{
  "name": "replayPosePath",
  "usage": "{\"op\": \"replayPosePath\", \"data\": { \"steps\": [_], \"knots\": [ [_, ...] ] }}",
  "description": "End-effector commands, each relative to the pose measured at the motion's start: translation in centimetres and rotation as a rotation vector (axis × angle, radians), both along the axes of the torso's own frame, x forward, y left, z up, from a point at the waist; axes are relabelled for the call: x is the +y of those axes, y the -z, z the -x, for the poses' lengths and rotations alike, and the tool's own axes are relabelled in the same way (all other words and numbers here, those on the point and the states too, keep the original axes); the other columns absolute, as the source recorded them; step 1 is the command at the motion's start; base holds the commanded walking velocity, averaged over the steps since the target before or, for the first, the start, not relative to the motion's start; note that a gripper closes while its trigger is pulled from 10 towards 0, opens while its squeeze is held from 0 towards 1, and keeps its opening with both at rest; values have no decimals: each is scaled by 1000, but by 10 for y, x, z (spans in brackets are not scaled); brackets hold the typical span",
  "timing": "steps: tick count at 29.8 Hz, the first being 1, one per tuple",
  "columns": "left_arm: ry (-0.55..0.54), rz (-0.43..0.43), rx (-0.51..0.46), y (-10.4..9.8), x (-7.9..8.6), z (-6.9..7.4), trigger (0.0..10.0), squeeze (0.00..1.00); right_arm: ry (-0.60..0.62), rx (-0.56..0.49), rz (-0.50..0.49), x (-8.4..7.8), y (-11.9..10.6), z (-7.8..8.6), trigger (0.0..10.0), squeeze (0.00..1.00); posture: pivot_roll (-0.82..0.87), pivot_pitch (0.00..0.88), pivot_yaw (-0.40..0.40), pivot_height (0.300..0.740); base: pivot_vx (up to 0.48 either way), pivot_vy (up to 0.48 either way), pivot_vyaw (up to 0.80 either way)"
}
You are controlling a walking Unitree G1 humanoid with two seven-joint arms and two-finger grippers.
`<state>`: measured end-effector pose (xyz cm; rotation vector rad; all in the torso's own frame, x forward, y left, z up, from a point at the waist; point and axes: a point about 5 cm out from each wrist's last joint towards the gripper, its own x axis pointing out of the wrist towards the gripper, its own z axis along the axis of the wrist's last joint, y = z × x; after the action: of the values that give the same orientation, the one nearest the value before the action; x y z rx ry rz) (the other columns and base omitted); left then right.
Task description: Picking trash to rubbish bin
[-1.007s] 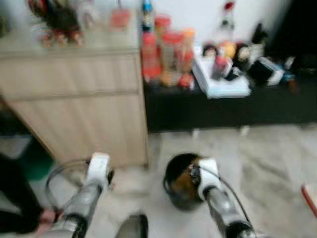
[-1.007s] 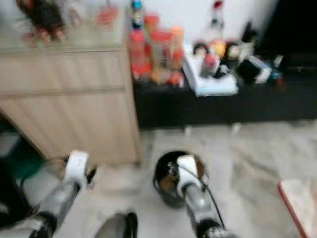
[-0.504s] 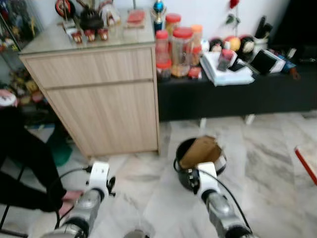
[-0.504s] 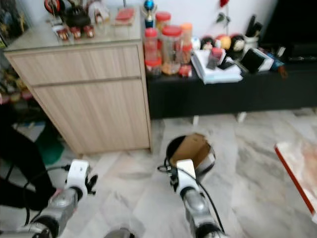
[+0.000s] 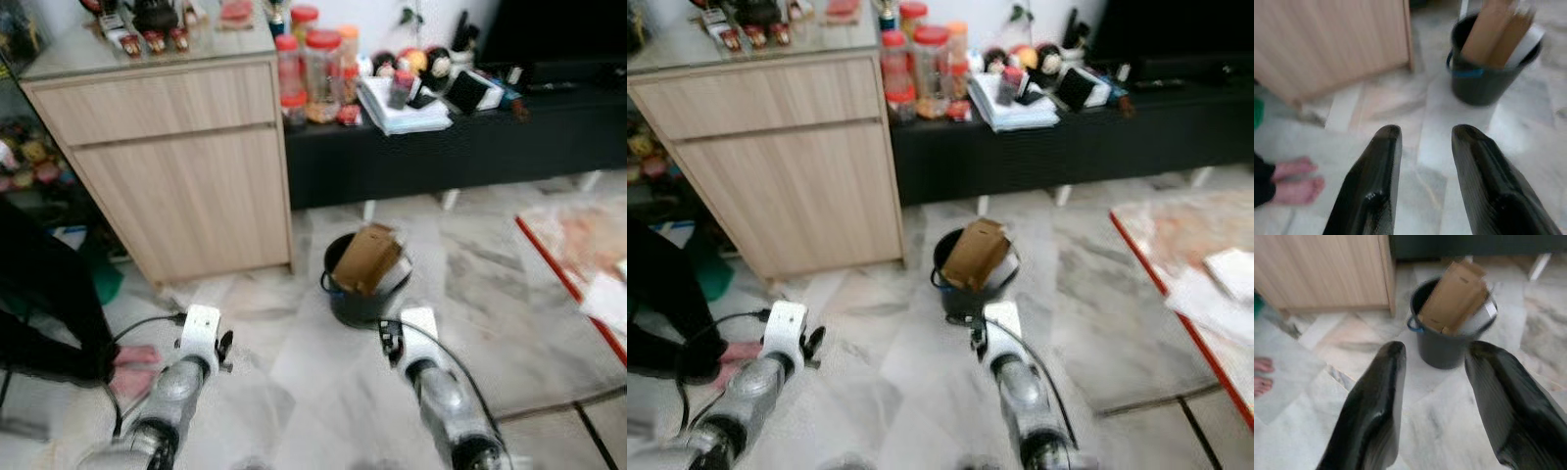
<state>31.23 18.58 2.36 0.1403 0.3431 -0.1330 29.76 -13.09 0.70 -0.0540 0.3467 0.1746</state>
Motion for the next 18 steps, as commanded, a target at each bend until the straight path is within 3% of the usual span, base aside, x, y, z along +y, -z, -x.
{"op": "replayPosePath", "data": {
  "steps": [1,4,5,8,10,14,18],
  "knots": [
    [28,-5,-89,-16,-6,-11,10000,0,-15,-88,-8,2,-17,-13,10000,0,129,119,-10,740,0,0,0],
    [29,4,-170,-30,-10,-19,10000,0,-14,-155,-4,2,-29,-20,10000,0,129,120,-12,740,0,0,0],
    [40,1,-268,-47,-16,-27,10000,0,-7,-235,-14,2,-45,-29,10000,0,128,121,-15,740,0,0,0],
    [53,0,-336,-59,-22,-32,10000,0,0,-293,-27,1,-57,-34,10000,0,126,121,-16,740,0,0,0],
    [76,11,-461,-83,-34,-40,10000,0,10,-399,-36,2,-79,-43,10000,0,125,121,-18,740,0,0,0],
    [88,35,-616,-116,-49,-49,10000,0,3,-537,-60,7,-111,-53,10000,0,120,122,-24,740,0,0,0],
    [89,43,-681,-132,-54,-52,10000,0,2,-604,-74,9,-128,-55,10000,0,120,121,-25,740,0,0,0]
  ]
}}
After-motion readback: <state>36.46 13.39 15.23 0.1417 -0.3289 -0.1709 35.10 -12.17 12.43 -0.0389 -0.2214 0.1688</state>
